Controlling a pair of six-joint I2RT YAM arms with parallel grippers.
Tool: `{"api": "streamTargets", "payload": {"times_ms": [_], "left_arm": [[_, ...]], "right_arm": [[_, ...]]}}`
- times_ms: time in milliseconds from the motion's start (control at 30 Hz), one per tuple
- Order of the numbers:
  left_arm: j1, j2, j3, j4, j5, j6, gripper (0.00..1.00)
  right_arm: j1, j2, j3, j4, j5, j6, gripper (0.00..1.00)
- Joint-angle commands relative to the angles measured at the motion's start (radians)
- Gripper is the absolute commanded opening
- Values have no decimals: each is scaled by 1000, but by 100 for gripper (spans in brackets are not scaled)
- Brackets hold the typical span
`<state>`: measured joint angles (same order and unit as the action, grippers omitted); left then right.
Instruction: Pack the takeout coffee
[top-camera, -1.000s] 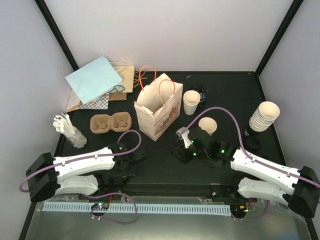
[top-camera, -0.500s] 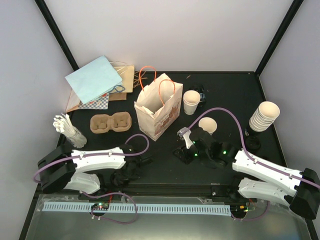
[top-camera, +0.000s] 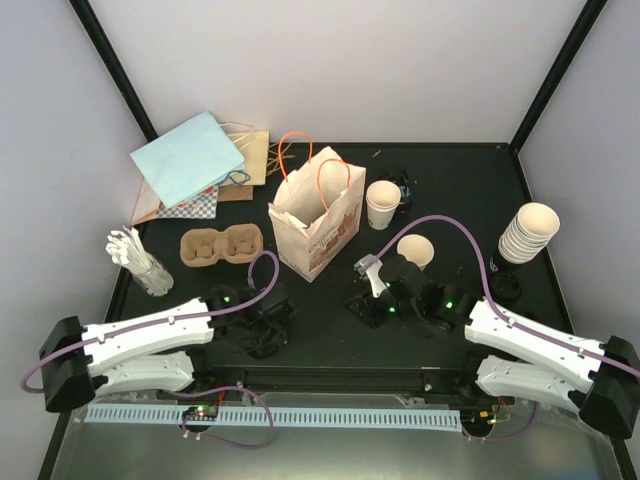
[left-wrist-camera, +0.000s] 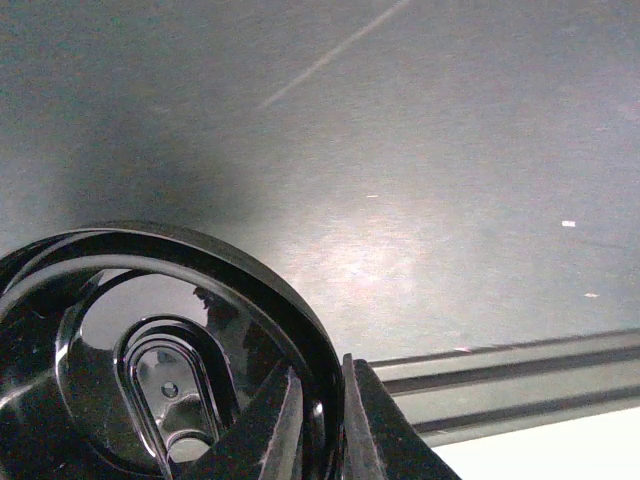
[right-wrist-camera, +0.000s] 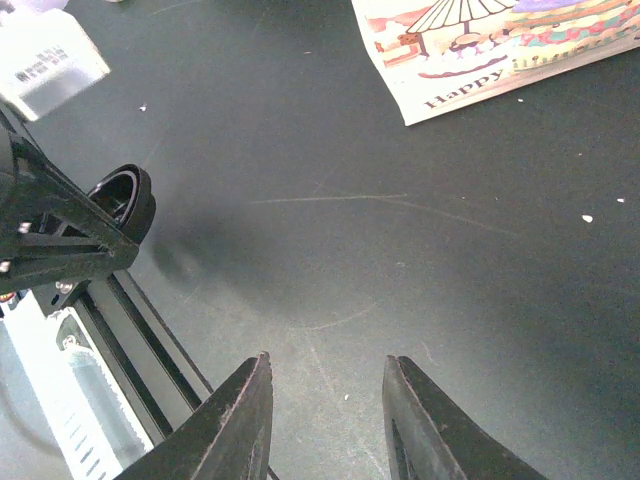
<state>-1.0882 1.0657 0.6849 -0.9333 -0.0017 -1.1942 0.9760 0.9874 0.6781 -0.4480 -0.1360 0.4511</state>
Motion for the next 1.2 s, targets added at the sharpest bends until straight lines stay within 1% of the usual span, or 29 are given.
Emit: {"api": "streamTargets", "payload": {"times_ms": [0, 100, 200, 333, 367, 433, 533, 600, 667, 700, 767, 800, 833, 967, 1000, 1100, 1167], "left_arm": [[1, -60, 46, 127, 73, 24, 2], [6, -93, 34, 261, 132, 22, 2], [16, -111, -13, 461, 193, -2, 2], [37, -98, -93, 782, 254, -64, 3], [45, -85, -98, 842, 273, -75, 3], [68, -54, -84, 912, 332, -85, 3], [111, -8, -38, 942, 446, -70, 3], [131, 15, -10, 959, 504, -70, 3], [143, 20, 5, 979, 539, -68, 3], [151, 15, 12, 981, 549, -64, 3], [160, 1, 27, 976, 563, -56, 3], [164, -7, 35, 968, 569, -50, 3], [168, -15, 41, 960, 573, -47, 3], [181, -42, 53, 953, 594, -47, 4], [184, -48, 56, 953, 599, -46, 4], [188, -66, 63, 946, 607, -41, 4], [191, -79, 64, 945, 607, -39, 4]], "right_arm": [[6, -5, 13, 5, 18, 7, 33], [5, -16, 15, -25, 61, 16, 33], [5, -43, 15, -74, 115, 27, 33], [5, -94, -4, -96, 98, 12, 33], [6, -110, -10, -98, 88, 6, 33], [6, -158, -24, -93, 68, -16, 33], [6, -261, -57, -33, 49, -39, 35], [5, -332, -84, 28, 63, -48, 40], [5, -400, -138, 120, 48, -77, 52], [6, -434, -171, 174, 34, -104, 59], [5, -500, -225, 274, 34, -142, 78], [6, -525, -248, 314, 45, -157, 83], [5, -547, -270, 353, 47, -181, 86], [6, -569, -328, 502, 36, -258, 87], [6, -565, -334, 540, 10, -286, 92], [6, -559, -336, 589, -54, -369, 100], [6, -550, -328, 599, -105, -432, 100]]}}
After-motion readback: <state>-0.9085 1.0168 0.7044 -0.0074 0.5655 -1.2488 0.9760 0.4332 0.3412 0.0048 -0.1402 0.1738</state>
